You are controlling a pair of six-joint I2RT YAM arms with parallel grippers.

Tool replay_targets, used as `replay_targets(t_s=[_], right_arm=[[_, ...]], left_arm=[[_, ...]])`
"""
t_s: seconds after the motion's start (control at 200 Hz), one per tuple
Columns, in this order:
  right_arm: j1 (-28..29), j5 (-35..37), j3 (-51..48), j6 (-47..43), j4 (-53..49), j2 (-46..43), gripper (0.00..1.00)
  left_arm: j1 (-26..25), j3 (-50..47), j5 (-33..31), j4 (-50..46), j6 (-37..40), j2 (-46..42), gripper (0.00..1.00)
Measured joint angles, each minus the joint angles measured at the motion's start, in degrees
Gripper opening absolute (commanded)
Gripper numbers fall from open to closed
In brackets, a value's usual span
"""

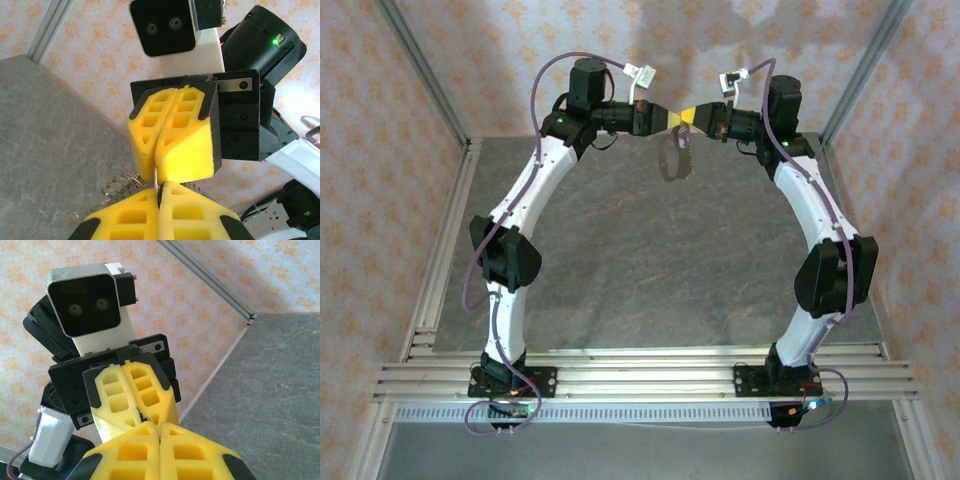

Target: Put the keys on the keyring

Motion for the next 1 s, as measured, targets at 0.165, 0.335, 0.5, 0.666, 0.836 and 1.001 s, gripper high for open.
replay_targets(t_s=[0.165,0.335,0.5,0.666,0.836,1.001], right_arm=[[0.00,0.07,0.00,-0.35,0.24,0.00,0.00],[0.00,0.35,-0.04,-0.37,0.46,0.00,0.00],[-0.15,0.74,-0.44,-0.57,0.48,-0.02,0.00],[-0.24,1.55,-0.81,-0.57,0.44,-0.02,0.00],[-0.26,2.23,-1.20,-0.55,0.46,-0.13,0.00],[-0.26,2.23,-1.70,-0.55,0.35,-0.55,0.00]], left_arm=[[0.00,0.00,-0.02,0.98,-1.38,0.00,0.08],[0.00,-0.48,-0.04,2.64,-2.95,0.00,0.02],[-0.02,-1.70,-0.22,4.55,-4.02,0.00,0.00],[0.00,-3.54,-0.31,7.26,-4.94,-0.02,0.00],[-0.02,-4.24,-0.72,8.52,-5.20,-0.02,0.17],[-0.15,-4.26,-2.86,9.46,-5.16,-0.04,0.27]])
